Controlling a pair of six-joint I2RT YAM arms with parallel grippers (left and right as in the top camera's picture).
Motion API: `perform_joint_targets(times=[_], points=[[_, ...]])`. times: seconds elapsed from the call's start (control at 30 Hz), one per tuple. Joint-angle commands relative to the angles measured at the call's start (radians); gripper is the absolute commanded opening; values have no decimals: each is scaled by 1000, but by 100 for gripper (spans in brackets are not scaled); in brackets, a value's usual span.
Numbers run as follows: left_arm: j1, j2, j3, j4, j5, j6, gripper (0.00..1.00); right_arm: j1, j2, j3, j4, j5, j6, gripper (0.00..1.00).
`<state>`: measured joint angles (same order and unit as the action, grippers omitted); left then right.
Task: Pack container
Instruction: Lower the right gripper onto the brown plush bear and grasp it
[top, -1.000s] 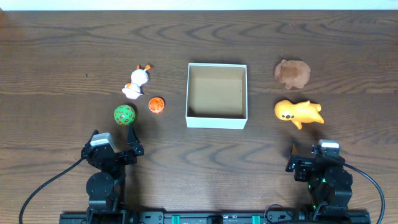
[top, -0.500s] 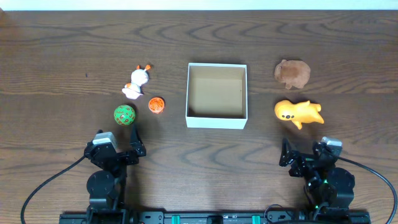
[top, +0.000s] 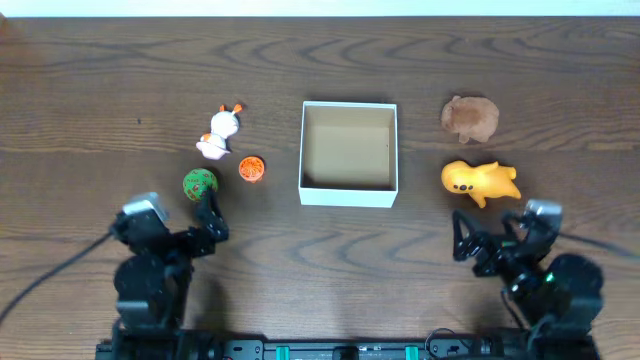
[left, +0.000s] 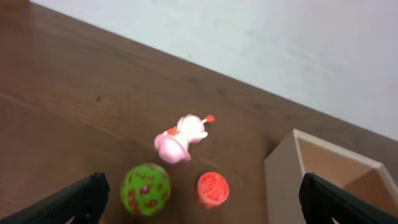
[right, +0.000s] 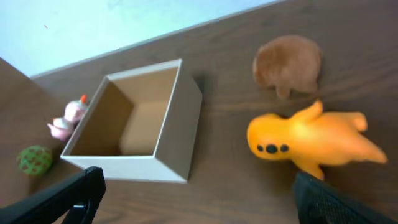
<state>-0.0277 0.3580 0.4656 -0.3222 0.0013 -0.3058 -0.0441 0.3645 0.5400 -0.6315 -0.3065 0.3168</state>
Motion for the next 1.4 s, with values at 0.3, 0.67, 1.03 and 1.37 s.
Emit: perform_joint_targets(times=[0.3, 0.67, 1.03, 1.37], points=[[5, 605, 565, -354, 13, 112, 98, -9, 724, 727, -425, 174, -204, 99], [5, 898, 754, -508, 13, 115, 98, -8, 1060, 913, -442, 154, -252, 96], [5, 916, 750, -508, 13, 114, 98, -8, 1414, 1006, -282, 343, -253, 99], [5, 916, 750, -507, 13, 114, 98, -8, 1651, 1135, -141, 343, -312, 99]])
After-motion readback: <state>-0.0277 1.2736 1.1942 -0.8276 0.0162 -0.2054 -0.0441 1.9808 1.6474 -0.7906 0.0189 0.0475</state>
